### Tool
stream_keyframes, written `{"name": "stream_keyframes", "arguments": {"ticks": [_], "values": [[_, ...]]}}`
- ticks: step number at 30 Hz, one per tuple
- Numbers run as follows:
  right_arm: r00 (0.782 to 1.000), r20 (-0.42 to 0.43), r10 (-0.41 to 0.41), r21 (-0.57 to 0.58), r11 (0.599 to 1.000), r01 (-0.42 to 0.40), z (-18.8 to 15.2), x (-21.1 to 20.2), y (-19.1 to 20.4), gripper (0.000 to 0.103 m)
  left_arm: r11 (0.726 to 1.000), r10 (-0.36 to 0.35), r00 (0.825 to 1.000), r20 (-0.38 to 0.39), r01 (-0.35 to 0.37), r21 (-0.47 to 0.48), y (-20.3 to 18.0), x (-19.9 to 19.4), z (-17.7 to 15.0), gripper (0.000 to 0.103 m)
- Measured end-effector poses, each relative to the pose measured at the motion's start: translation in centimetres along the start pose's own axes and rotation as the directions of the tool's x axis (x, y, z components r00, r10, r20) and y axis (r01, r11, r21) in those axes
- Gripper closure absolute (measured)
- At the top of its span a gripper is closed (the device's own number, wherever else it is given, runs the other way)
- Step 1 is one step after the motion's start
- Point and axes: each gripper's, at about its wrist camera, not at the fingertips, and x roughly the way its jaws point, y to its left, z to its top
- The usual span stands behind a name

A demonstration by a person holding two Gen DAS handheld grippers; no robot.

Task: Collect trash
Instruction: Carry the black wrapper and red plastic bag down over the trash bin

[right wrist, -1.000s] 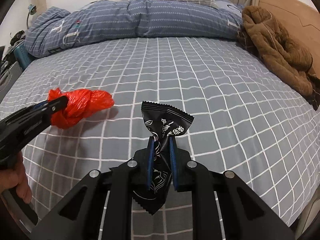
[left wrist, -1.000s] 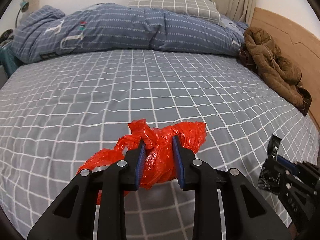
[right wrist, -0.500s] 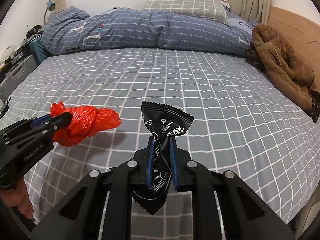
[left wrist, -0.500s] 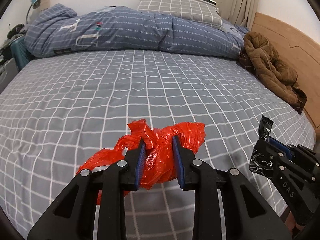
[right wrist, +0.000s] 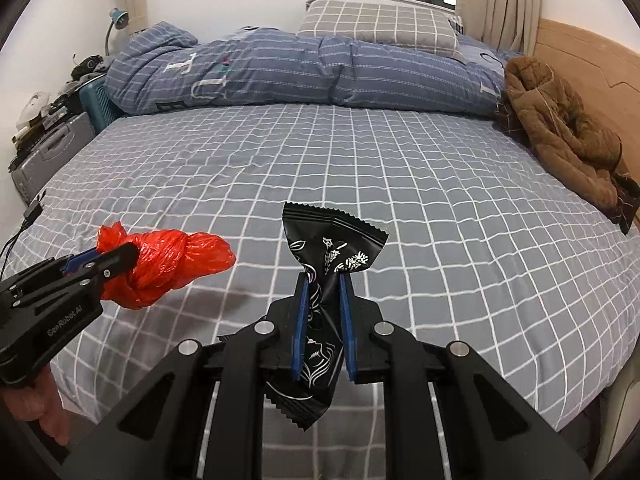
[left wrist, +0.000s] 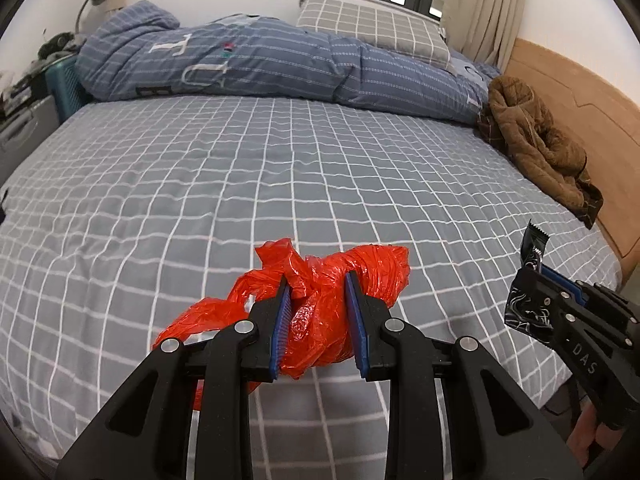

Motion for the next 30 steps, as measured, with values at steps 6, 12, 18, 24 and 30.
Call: {"name": "stream_keyframes", "arguments": {"ticks": [6,12,18,24,30], "values": [[1.000,0.005,0.009,0.006,1.000,-0.009,-1.3,-1.9,0.7,0.088,1.000,-0.003,1.000,0.012,0.003,0.003,0.1,-2.6,-1.4,0.077],[1.000,0.020,0.007,-0.003,1.000,-0.007,-2.5,-3.9,1.4,0.088,1.000,0.002,1.000,0.009,-0.002,0.029,-0.3,-4.5,-3.0,0.077],[1.000,0.021,0.005,-0.013,1.000,-0.005,-3.7,-5.4,1.8,0.088,0.999,0.002,1.000,0.001,-0.002,0.038,-0.4,-5.7,-4.4,0.077],[1.000,0.015,0.010,-0.021,1.000,-0.009,-5.2,-6.6,2.3,0.088,0.999,0.002,1.000,-0.013,-0.001,0.045,-0.4,-6.6,-5.8,0.077],[1.000,0.008,0.023,-0.037,0.999,-0.023,-7.0,-7.9,3.2,0.088,0.999,0.002,1.000,-0.005,-0.002,0.042,0.0,-8.4,-6.9,0.077]]}}
